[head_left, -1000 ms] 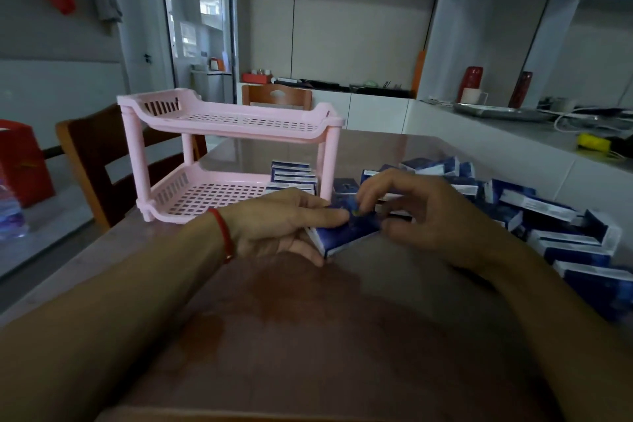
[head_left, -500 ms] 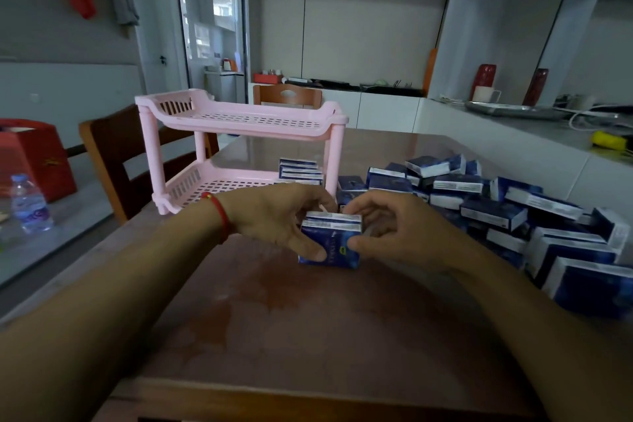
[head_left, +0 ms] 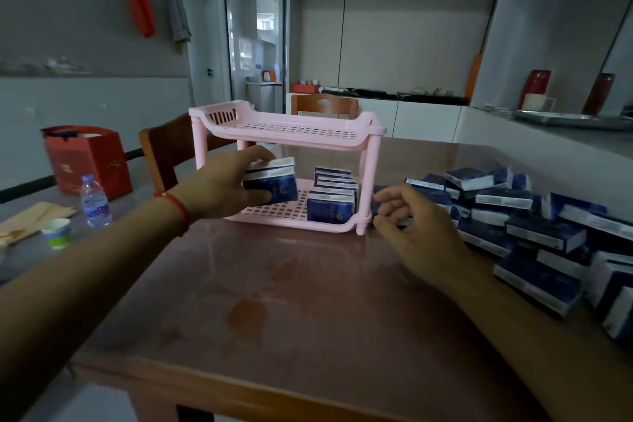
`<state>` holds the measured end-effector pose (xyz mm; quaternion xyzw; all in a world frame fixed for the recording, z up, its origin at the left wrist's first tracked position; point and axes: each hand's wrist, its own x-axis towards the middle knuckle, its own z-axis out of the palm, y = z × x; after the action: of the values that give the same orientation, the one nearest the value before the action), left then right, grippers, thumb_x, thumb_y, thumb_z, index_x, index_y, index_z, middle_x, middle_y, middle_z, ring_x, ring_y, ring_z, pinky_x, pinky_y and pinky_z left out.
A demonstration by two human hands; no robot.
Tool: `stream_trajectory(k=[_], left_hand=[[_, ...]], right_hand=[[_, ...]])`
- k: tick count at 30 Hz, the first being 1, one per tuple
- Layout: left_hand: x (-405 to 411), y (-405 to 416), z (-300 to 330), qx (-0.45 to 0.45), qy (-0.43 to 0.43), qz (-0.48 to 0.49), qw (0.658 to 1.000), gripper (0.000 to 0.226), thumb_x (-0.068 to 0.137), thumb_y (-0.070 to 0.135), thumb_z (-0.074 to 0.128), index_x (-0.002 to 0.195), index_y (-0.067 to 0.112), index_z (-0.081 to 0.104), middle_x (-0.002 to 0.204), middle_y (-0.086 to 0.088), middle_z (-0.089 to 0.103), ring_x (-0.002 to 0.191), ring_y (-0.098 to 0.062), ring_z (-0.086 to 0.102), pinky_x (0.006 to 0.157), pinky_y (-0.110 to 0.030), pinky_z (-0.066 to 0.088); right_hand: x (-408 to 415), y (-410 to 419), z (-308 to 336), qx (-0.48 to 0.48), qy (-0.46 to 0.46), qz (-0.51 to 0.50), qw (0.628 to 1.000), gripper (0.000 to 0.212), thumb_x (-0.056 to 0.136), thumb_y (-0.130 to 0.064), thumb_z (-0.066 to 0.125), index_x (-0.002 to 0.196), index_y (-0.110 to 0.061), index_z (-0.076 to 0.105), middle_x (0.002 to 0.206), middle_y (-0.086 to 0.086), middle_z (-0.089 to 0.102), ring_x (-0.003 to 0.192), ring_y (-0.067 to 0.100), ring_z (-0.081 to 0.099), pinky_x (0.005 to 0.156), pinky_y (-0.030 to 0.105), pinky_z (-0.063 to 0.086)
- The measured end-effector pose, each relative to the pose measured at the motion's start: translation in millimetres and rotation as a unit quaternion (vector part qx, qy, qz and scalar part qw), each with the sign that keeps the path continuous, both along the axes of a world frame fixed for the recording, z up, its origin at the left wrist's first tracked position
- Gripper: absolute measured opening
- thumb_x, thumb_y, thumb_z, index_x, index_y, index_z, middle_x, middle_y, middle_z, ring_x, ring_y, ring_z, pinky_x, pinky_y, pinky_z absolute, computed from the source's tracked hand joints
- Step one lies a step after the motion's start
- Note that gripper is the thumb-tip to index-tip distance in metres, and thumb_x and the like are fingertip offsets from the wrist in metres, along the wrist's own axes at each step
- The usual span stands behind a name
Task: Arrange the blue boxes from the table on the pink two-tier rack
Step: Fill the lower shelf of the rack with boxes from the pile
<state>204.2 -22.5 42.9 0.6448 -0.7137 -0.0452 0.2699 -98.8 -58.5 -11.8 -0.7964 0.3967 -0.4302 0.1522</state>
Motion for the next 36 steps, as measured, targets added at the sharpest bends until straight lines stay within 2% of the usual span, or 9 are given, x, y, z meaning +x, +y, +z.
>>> stream_trajectory(k=[5, 9, 12, 14, 17, 19, 25, 32, 36], left_hand=[[-21, -46, -3, -0.006, -0.05, 0.065, 0.997, 0.051, 0.085, 0.013, 0.076, 0.131, 0.011, 0.055, 0.13, -0.015, 0.062, 0.117, -0.033, 0.058, 0.097, -0.037, 0.046], [-20, -88, -6, 0.054, 0.001, 0.095, 0.994, 0.052, 0.083, 0.009, 0.075, 0.131, 0.011, 0.057, 0.132, -0.016, 0.06, 0.119, -0.034, 0.057, 0.102, -0.039, 0.046], [-20, -107, -9, 0.107, 0.067, 0.086, 0.988, 0.047, 0.084, 0.004, 0.071, 0.129, 0.011, 0.06, 0.125, -0.014, 0.06, 0.107, -0.029, 0.058, 0.087, -0.036, 0.053], [-19, -116, -15, 0.118, 0.111, 0.078, 0.984, 0.053, 0.079, 0.004, 0.072, 0.129, 0.015, 0.061, 0.124, -0.011, 0.061, 0.107, -0.027, 0.059, 0.091, -0.04, 0.055], [-13, -129, -35, 0.087, 0.157, 0.092, 0.979, 0.078, 0.064, 0.024, 0.075, 0.138, 0.025, 0.053, 0.136, -0.011, 0.058, 0.122, -0.031, 0.056, 0.106, -0.046, 0.048], [-16, -124, -44, 0.045, 0.172, 0.111, 0.978, 0.078, 0.071, 0.021, 0.08, 0.142, 0.02, 0.047, 0.136, -0.013, 0.056, 0.125, -0.032, 0.054, 0.109, -0.043, 0.046], [-15, -118, -48, -0.012, 0.139, 0.129, 0.982, 0.048, 0.079, 0.027, 0.082, 0.118, 0.009, 0.06, 0.112, -0.005, 0.067, 0.094, -0.018, 0.06, 0.081, -0.028, 0.05], [-20, -114, -45, -0.002, 0.139, 0.116, 0.983, 0.059, 0.079, 0.028, 0.083, 0.127, 0.011, 0.054, 0.122, -0.007, 0.064, 0.101, -0.02, 0.059, 0.085, -0.027, 0.048], [-22, -110, -44, 0.019, 0.151, 0.12, 0.981, 0.069, 0.077, 0.028, 0.084, 0.134, 0.01, 0.051, 0.129, -0.009, 0.062, 0.114, -0.026, 0.06, 0.093, -0.03, 0.048]], right_hand=[[-4, -5, -6, 0.015, 0.019, -0.005, 1.0, 0.025, 0.091, -0.017, 0.067, 0.108, -0.031, 0.056, 0.093, -0.012, 0.062, 0.08, 0.004, 0.062, 0.071, 0.019, 0.05], [-6, -10, -7, 0.032, 0.028, -0.013, 0.999, 0.024, 0.092, -0.015, 0.066, 0.108, -0.03, 0.056, 0.094, -0.01, 0.062, 0.082, 0.006, 0.061, 0.07, 0.017, 0.047], [-4, -16, -10, 0.038, 0.04, -0.016, 0.998, 0.027, 0.092, -0.014, 0.067, 0.11, -0.031, 0.056, 0.095, -0.012, 0.061, 0.081, 0.004, 0.061, 0.069, 0.015, 0.045], [-3, -20, -12, 0.047, 0.049, -0.016, 0.998, 0.03, 0.091, -0.015, 0.068, 0.111, -0.033, 0.055, 0.096, -0.014, 0.06, 0.08, 0.003, 0.061, 0.068, 0.014, 0.046], [-2, -24, -14, 0.063, 0.067, -0.013, 0.996, 0.033, 0.09, -0.016, 0.069, 0.114, -0.033, 0.054, 0.1, -0.015, 0.06, 0.082, 0.004, 0.062, 0.07, 0.016, 0.048], [-1, -26, -14, 0.067, 0.072, -0.013, 0.995, 0.034, 0.09, -0.018, 0.069, 0.116, -0.034, 0.054, 0.103, -0.015, 0.06, 0.084, 0.005, 0.063, 0.072, 0.019, 0.049], [0, -26, -19, 0.055, 0.121, -0.016, 0.991, 0.051, 0.091, -0.025, 0.068, 0.136, -0.033, 0.047, 0.111, -0.016, 0.056, 0.081, 0.007, 0.061, 0.069, 0.025, 0.052], [2, -21, -19, 0.024, 0.193, -0.013, 0.981, 0.062, 0.091, -0.035, 0.065, 0.144, -0.037, 0.034, 0.116, -0.015, 0.049, 0.083, 0.003, 0.055, 0.065, 0.014, 0.038], [1, -20, -19, 0.037, 0.192, -0.011, 0.981, 0.065, 0.092, -0.036, 0.065, 0.147, -0.037, 0.03, 0.12, -0.015, 0.049, 0.086, 0.003, 0.055, 0.067, 0.014, 0.04]])
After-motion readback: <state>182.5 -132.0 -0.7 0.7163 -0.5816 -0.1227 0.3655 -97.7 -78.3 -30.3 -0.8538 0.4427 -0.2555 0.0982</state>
